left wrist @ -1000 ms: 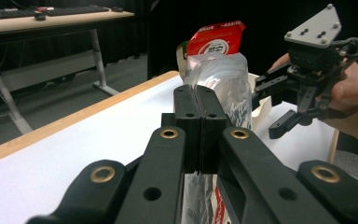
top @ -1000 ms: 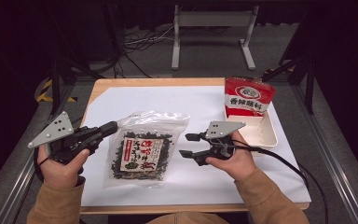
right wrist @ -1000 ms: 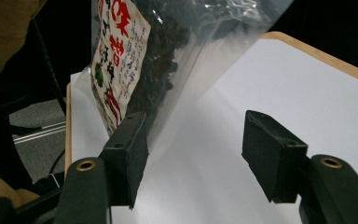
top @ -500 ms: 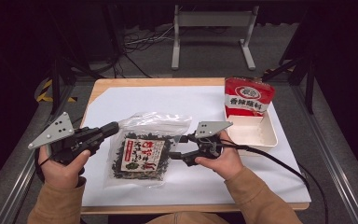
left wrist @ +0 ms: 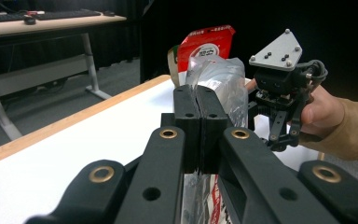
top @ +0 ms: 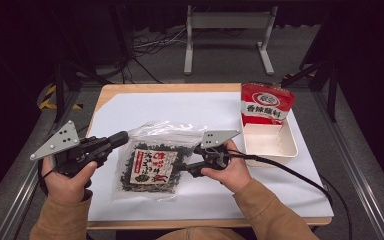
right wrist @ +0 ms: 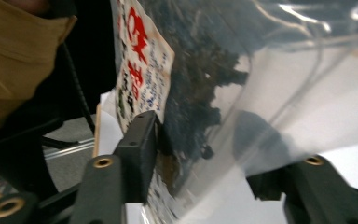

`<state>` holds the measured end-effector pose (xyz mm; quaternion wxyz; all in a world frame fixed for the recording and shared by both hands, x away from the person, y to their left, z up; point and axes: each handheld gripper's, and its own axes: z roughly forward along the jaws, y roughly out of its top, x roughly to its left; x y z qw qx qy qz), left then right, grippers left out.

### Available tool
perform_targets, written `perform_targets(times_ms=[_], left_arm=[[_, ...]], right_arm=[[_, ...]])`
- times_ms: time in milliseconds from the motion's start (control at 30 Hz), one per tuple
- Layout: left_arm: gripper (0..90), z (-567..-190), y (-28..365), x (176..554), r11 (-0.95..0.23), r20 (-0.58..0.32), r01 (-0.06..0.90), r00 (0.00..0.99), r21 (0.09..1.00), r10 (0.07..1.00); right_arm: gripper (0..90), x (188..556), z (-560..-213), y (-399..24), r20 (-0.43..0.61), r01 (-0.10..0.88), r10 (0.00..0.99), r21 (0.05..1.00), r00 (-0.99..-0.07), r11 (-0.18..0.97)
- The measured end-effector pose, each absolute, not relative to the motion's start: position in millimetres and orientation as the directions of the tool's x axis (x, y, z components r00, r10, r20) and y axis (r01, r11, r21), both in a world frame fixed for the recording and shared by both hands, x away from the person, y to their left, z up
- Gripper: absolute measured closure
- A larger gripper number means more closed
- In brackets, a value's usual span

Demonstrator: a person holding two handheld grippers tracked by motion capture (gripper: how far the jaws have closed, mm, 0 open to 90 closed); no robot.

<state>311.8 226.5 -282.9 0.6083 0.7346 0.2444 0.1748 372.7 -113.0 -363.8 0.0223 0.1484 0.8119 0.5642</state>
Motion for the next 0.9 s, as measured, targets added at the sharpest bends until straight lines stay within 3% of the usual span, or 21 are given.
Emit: perform_targets(times_ms=[467,900], left_arm=[[88.9,-283.0,226.8,312.0,-0.14,-0.037,0.145,0.814,0.979,0.58],[88.2,-281.5,227.3,309.1,-0.121,-0.032,0.123,0.819,0.985,0.573]], right_arm=[[68.9,374.2,-361.9,-112.6,0.151,0.208,0.189,0.921,-0.97,0.33],[75.6,370.4,-352.7,-117.2,0.143,0.181,0.136,0.923,-0.98,0.339]])
